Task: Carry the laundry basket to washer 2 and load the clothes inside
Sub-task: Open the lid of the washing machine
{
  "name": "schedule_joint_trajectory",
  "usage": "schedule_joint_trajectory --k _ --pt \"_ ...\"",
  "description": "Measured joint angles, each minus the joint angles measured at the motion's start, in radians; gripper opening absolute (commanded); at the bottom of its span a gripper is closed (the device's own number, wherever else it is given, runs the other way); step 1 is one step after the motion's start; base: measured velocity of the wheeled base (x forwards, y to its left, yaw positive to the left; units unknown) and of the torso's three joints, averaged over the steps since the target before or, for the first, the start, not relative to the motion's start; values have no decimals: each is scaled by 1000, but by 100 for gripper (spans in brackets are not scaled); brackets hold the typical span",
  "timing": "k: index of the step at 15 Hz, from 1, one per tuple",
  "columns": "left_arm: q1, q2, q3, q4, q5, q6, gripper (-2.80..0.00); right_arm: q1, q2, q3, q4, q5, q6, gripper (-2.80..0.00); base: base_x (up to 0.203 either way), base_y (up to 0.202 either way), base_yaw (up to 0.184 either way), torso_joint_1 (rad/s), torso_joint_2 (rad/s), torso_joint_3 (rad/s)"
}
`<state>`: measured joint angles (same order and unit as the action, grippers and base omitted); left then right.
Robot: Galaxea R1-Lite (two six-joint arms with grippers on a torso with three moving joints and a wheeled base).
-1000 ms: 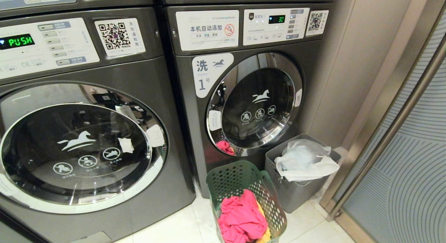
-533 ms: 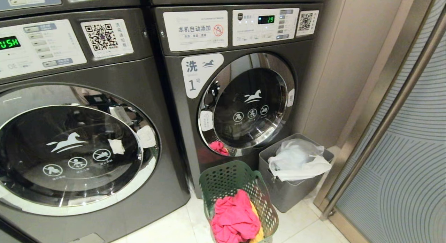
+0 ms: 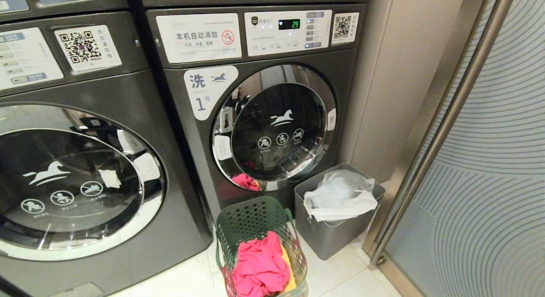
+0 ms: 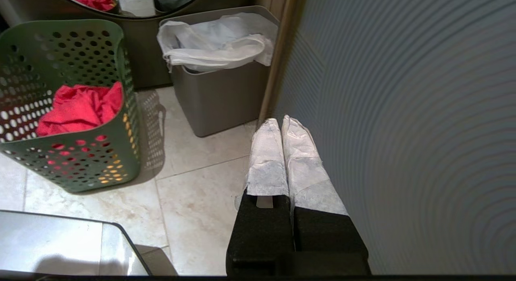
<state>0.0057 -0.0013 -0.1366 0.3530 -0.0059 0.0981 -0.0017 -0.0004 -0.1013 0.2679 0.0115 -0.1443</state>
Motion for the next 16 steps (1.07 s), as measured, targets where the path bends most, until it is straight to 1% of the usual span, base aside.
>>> schedule_joint_trajectory --k 7,9,16 --pt "0 0 0 0 0 0 -280 0 0 0 0 0 0 -280 0 -193 2 1 1 4" --pt "0 0 0 0 0 0 -280 0 0 0 0 0 0 -280 0 -128 0 -1 4 -1" --pt "-1 0 1 -1 0 0 -280 -1 0 0 0 0 -1 -280 0 0 0 0 0 0"
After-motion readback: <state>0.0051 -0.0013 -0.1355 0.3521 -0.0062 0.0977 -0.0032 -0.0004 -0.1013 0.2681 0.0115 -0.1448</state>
